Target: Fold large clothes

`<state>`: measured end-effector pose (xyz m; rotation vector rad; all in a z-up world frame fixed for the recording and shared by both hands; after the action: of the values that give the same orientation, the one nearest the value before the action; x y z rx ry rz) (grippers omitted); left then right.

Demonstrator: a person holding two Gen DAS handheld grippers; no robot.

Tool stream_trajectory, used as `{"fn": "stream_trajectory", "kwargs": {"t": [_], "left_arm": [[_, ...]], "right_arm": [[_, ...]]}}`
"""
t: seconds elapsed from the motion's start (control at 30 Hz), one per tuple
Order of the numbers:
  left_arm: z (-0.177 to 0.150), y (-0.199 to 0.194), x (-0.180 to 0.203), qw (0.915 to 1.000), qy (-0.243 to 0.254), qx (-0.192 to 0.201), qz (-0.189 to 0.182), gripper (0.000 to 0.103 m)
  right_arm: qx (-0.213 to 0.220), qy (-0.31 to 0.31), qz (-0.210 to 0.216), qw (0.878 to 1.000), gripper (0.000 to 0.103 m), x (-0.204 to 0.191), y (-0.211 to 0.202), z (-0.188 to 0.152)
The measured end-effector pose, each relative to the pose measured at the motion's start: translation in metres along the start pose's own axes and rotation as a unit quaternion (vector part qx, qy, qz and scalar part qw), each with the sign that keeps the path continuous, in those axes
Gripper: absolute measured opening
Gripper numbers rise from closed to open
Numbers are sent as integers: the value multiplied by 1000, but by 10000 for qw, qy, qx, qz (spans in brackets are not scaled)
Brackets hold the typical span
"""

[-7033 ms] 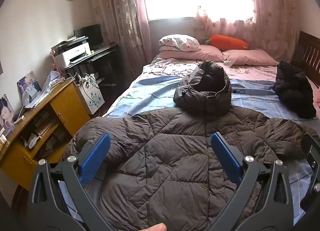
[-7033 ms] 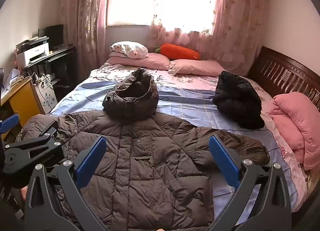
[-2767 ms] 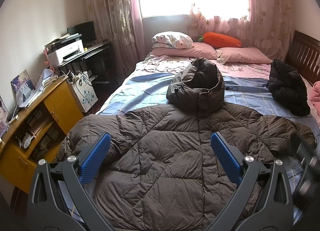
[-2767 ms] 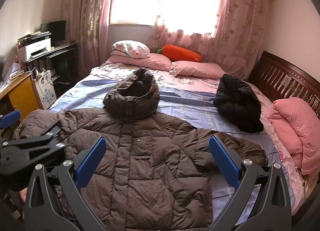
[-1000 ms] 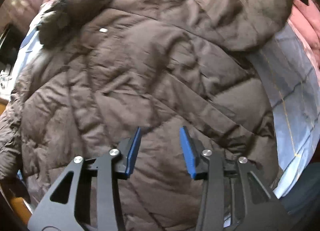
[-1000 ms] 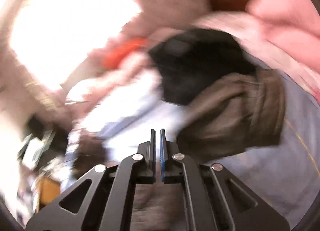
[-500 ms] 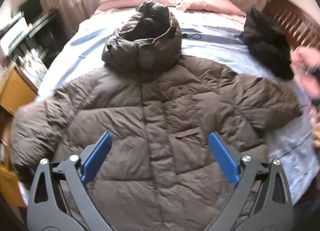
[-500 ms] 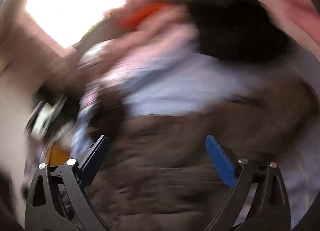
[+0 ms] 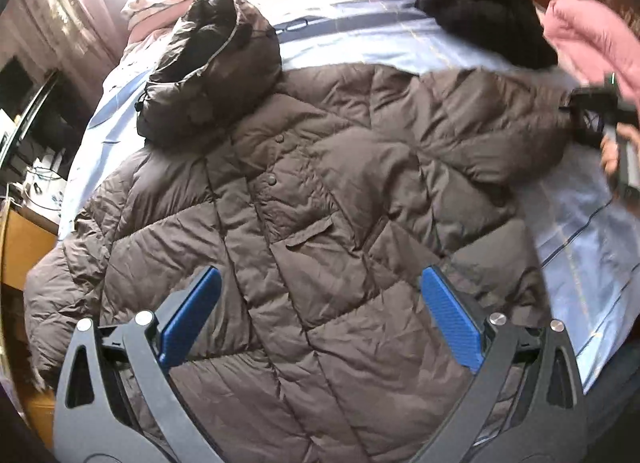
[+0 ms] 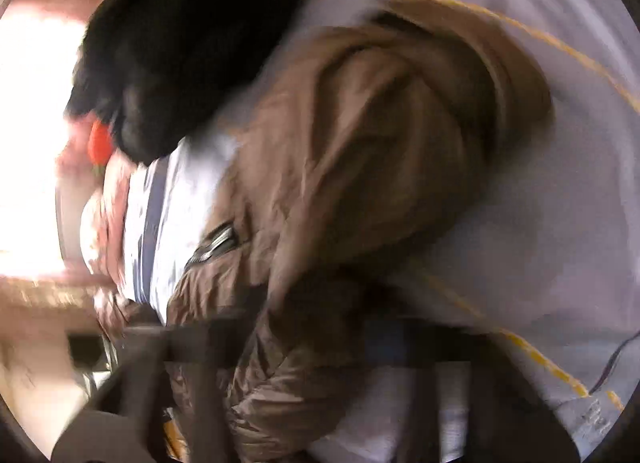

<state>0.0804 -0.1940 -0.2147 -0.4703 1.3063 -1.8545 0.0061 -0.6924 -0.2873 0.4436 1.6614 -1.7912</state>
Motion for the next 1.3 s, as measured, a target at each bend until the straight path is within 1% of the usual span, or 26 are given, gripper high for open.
{"fn": "stream_trajectory", "kwargs": {"t": [0.07, 0.13, 0.2, 0.23, 0.3, 0.33, 0.37, 0.4, 0.43, 0.47, 0.5, 0.53, 0.57, 0.6, 0.63, 0.67, 0.7, 0.77, 0.83, 0.87, 0.93, 0.97, 1.07, 1.13, 1.27, 1.3], "left_arm": [[0, 1, -3, 9999, -63, -62, -76, 101], [2, -5, -11, 9995, -255, 19, -210, 101], [6, -16, -22, 9981, -500, 217, -293, 101], [8, -21, -27, 9972, -598, 346, -286, 101], [13, -36, -44, 9940, -838, 701, -91, 101], [16, -46, -60, 9904, -981, 926, 314, 101], [19, -57, -77, 9845, -1115, 1114, 767, 101], [21, -66, -90, 9779, -1238, 1277, 1095, 101], [22, -81, -110, 9654, -1469, 1536, 1510, 101], [22, -91, -124, 9568, -1643, 1680, 1713, 101], [22, -100, -138, 9491, -1810, 1798, 1846, 101], [22, -107, -151, 9435, -1968, 1884, 1887, 101], [23, -109, -158, 9430, -2023, 1884, 1852, 101], [23, -109, -165, 9438, -2073, 1838, 1804, 101], [22, -107, -172, 9438, -2148, 1768, 1783, 101], [22, -104, -175, 9433, -2212, 1721, 1778, 101], [20, -101, -178, 9436, -2257, 1670, 1753, 101], [19, -93, -179, 9491, -2261, 1490, 1610, 101], [17, -83, -176, 9555, -2263, 1281, 1396, 101], [14, -81, -175, 9568, -2276, 1226, 1329, 101], [11, -72, -173, 9592, -2336, 1071, 1177, 101], [10, -67, -175, 9594, -2372, 1028, 1125, 101], [9, -64, -177, 9574, -2459, 985, 1154, 101], [8, -64, -179, 9561, -2490, 984, 1195, 101], [7, -63, -180, 9564, -2499, 946, 1179, 101], [7, -63, -181, 9565, -2495, 936, 1187, 101]], "right_arm": [[306, -329, 378, 9983, 10, -37, -14, -6], [358, -750, 1178, 9895, 10, -94, -34, -22], [137, -1341, 1894, 9726, 10, -153, -47, -55], [48, -1612, 2059, 9652, 10, -173, -49, -70], [-265, -2539, 2302, 9391, 10, -226, -50, -123], [-472, -3006, 2326, 9238, 10, -247, -46, -155], [-633, -3305, 2322, 9126, 10, -259, -41, -178], [-911, -3734, 2285, 8944, 10, -274, -32, -216], [-1189, -4118, 2200, 8763, 10, -282, -21, -252], [-1499, -4507, 2055, 8557, 10, -286, -8, -289], [-1726, -4780, 1910, 8398, 10, -287, 3, -316], [-2015, -5139, 1632, 8177, 13, -283, 17, -350], [-2246, -5480, 1255, 7959, 20, -274, 31, -381], [-2375, -5732, 977, 7781, 28, -264, 38, -404], [-2406, -5874, 851, 7680, 47, -264, 45, -416], [-2400, -6010, 774, 7584, 61, -261, 50, -426], [-2334, -6125, 726, 7517, 66, -256, 49, -434], [-2144, -6213, 716, 7502, 86, -256, 40, -435], [-2003, -6135, 896, 7586, 97, -265, 32, -419], [-1920, -6073, 1048, 7638, 99, -273, 24, -411], [-1891, -5974, 1360, 7674, 101, -286, 8, -407], [-1940, -5920, 1535, 7670, 102, -288, -2, -409], [-2368, -5594, 2386, 7576, 102, -298, -24, -412], [-2455, -5432, 2606, 7594, 102, -302, -32, -402], [-2454, -4605, 2783, 8064, 102, -303, -24, -359], [-2461, -4409, 2839, 8151, 102, -303, -23, -349]]}}
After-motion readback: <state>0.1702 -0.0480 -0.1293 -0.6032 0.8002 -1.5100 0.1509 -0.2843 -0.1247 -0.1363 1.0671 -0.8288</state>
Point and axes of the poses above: each gripper's, at about its wrist camera, not at the fingertips, and y roughly the way its jaws point, x to its right, z to its top, the point moved 7 cm from there along y, roughly the way its jaws point, and after that the axes turned 1 degree about -x, right-handed, at the moved point
